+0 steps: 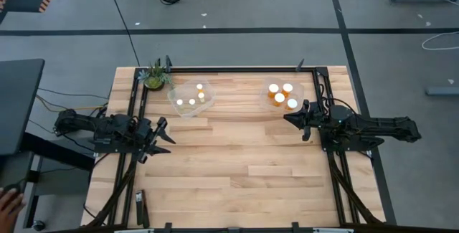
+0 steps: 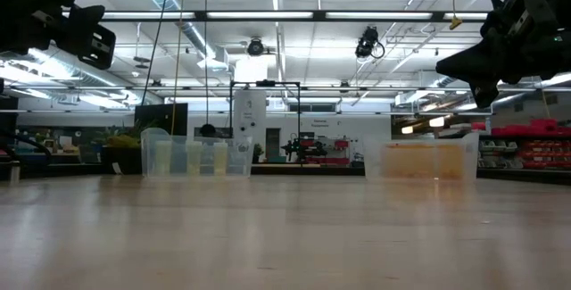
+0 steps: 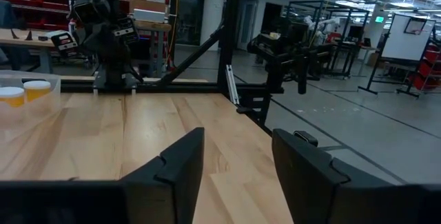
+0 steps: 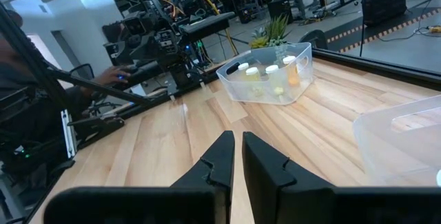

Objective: Pick and place medicine bottles into bin by pill shape (circle, oval)
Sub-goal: Return to Home Position

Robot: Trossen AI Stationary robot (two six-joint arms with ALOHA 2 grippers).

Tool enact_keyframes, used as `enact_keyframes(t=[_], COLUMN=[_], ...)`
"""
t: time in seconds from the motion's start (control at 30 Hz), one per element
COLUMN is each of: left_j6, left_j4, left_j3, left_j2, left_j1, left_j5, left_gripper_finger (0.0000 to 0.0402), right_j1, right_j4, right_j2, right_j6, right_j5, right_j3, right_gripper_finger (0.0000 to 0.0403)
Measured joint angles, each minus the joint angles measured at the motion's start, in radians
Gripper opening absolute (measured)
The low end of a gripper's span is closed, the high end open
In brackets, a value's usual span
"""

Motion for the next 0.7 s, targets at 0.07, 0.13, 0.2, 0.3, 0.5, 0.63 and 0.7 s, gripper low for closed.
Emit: enact_keyframes(t=[0.07,0.13,0.2,0.3,0.5,0.63,0.7], left_j6=[0.0,0.0,0.0,0.0,0.0,0.0,0.0], left_j4=[0.0,0.0,0.0,0.0,0.0,0.0,0.0], left_j3=[0.0,0.0,0.0,0.0,0.0,0.0,0.0], left_j2=[0.0,0.0,0.0,0.0,0.0,0.0,0.0], left_j1=[0.0,0.0,0.0,0.0,0.0,0.0,0.0], left_j5=[0.0,0.0,0.0,0.0,0.0,0.0,0.0], left_gripper_finger=[0.0182,0.0183,0.0182,0.0178,0.0181,0.0185,0.0185], right_j1=[0.0,0.0,0.0,0.0,0.0,0.0,0.0], right_j4=[0.0,0.0,0.0,0.0,0.0,0.0,0.0], right_j2=[0.0,0.0,0.0,0.0,0.0,0.0,0.0], right_j6=[0.0,0.0,0.0,0.0,0.0,0.0,0.0], right_j5=[0.0,0.0,0.0,0.0,0.0,0.0,0.0], right_j3=[0.0,0.0,0.0,0.0,0.0,0.0,0.0], right_gripper_finger=[0.0036,0.0036,0.0036,0.0036,0.0036,0.0036,0.0036])
